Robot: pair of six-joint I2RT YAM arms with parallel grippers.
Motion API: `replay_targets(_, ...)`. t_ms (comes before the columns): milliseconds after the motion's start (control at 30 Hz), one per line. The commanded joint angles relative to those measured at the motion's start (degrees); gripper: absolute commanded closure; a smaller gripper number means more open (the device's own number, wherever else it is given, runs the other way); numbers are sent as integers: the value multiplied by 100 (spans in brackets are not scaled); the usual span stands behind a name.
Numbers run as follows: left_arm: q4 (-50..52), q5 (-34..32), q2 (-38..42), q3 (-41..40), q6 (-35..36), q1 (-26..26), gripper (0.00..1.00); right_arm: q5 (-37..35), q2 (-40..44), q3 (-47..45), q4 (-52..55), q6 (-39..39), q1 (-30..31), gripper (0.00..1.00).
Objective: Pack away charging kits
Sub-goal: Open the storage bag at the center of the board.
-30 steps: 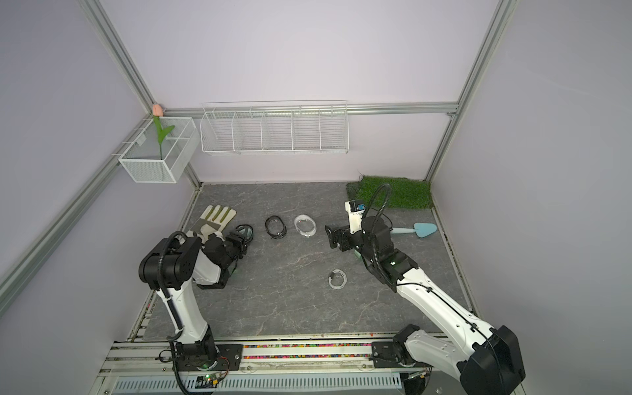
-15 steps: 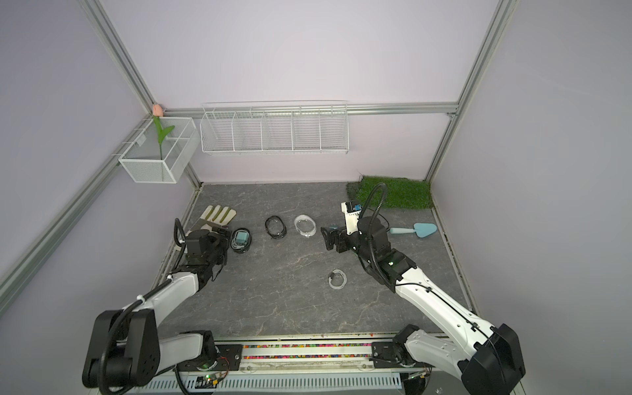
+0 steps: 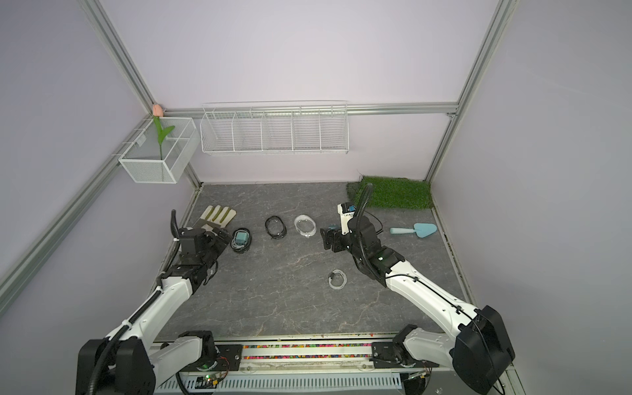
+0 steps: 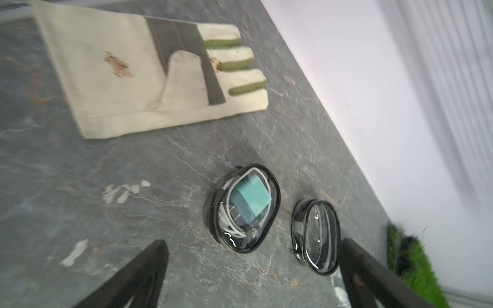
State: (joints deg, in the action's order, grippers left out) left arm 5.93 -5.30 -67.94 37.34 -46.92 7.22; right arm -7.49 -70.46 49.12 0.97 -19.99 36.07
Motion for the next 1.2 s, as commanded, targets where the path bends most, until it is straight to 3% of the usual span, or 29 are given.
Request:
replay_targets(0,502,-341,-908,1478,1074,871,1,-594,-450,327,-87,-142,-40,11)
replay_targets(67,1144,-211,-1658,2451,1059,1246,15,-840,-628,486,163,-350,-65,11)
replay_targets(233,1870,-448,-3446,4143,1115,1914,21,-922,-455,173,108,-573,-74,11)
replay_targets(400,2896,-589,-4962,5666,1156,2000,33,-1057,-311,-219,117,-515,-79,11)
replay_targets(633,3578,-876,-5776,6317,1045,2037,29,-1165,-335,-333,221,-578,-79,11)
replay_targets(1167,4266,-1724,-5638,6631,1100,2397,23,-1139,-391,-443,166,-605,-75,11)
